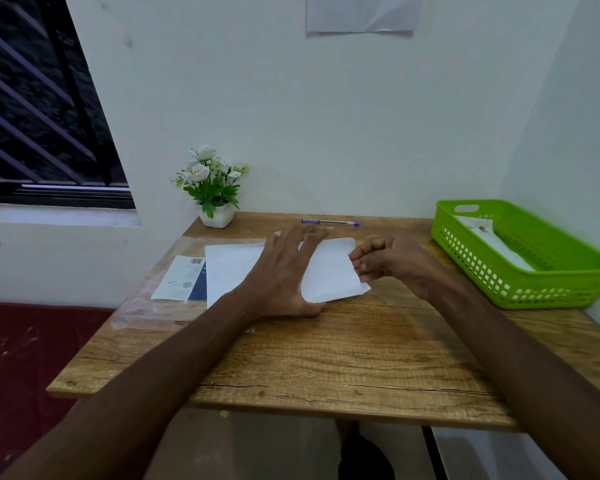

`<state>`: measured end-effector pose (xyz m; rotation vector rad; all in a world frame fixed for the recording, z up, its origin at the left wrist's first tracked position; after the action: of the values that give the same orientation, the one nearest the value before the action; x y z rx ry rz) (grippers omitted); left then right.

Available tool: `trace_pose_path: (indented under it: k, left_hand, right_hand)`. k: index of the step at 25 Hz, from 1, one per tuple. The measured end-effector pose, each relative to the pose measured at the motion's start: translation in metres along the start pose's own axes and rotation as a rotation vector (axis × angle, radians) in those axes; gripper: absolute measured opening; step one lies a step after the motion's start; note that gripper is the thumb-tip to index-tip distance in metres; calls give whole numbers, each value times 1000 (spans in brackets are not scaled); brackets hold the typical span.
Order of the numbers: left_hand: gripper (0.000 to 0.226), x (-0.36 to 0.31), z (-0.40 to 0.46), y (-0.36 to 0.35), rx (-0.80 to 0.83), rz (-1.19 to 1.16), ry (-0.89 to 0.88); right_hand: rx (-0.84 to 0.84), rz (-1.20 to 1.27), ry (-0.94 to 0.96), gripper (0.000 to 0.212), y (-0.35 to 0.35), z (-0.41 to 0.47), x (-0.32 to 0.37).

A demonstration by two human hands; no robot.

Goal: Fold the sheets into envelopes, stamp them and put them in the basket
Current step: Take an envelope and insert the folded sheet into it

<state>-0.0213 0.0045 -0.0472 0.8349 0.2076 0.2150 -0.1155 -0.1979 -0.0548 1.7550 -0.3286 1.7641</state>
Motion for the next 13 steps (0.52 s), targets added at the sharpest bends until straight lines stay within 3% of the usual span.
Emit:
trace_pose_path:
  k: [7,13]
  left_hand:
    - [115,-3,1,2,-39,8,-41]
    - [118,-7,0,2,-57,20,-78]
  right_hand:
    - [47,193,-254,25,-4,-3,-2]
    - [160,228,-203,28,-11,-11,7]
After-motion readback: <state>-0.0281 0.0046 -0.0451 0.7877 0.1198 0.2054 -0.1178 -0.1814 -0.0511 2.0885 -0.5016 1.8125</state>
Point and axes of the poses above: each hand's wrist, its own z-axis towards the middle knuckle, its own y-axis out of the back of the hand, x = y × z, the point moved 5 cm from there along z, towards the middle knuckle, and after that the axes turned 14 degrees about -x, right-handed, at the moved point
